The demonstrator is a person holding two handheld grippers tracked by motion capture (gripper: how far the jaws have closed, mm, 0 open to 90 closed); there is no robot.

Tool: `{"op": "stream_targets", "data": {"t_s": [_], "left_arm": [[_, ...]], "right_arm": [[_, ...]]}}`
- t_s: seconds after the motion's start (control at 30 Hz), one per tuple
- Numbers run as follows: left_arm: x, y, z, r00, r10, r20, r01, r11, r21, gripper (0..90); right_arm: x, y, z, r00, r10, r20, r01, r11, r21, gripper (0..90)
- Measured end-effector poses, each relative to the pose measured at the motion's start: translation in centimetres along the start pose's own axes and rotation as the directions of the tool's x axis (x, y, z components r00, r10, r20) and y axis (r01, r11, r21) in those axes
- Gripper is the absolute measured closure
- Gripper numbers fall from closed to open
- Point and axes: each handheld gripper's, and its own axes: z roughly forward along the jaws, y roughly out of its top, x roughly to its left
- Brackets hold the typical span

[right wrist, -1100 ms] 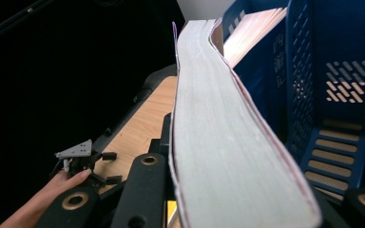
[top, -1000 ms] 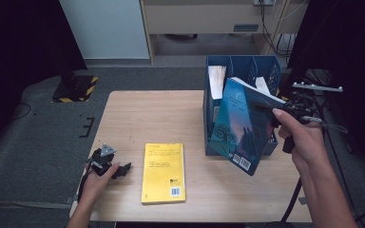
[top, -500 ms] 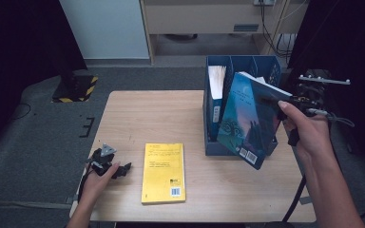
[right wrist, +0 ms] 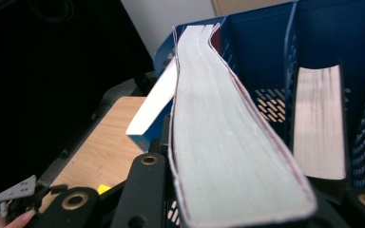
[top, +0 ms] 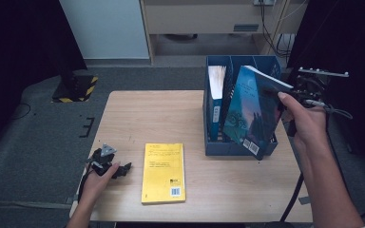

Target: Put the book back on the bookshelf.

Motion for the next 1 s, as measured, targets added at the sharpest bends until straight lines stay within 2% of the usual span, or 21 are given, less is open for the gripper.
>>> {"op": "stream_targets", "data": {"t_s": [0.3,0.47,0.8,1.0], "left_arm": [[0.0,0.0,0.0,1.0000,0.002,0.000,-0.002,1.0000,0.000,0.0],[0.0,0.0,0.0,1.0000,0.004,0.000,-0.004,1.0000,0.001,0.0],[0.0,0.0,0.0,1.0000,0.004,0.000,-0.004,1.0000,0.001,0.0],[0.0,0.0,0.0,1.0000,0.004,0.001,-0.004,1.0000,0.001,0.0]], "right_arm": [[-0.3,0.6,0.6,0.9981,-0.013,0.061,0.014,1.000,-0.013,73.3],[-0.5,0.7,1.1,0.9943,-0.023,0.104,0.025,1.000,-0.012,73.3],[-0.8,0.9,2.3,0.9878,-0.029,0.153,0.031,0.999,-0.008,73.3],[-0.4,1.1,3.4,0.9835,-0.039,0.177,0.042,0.999,-0.016,73.4]]}}
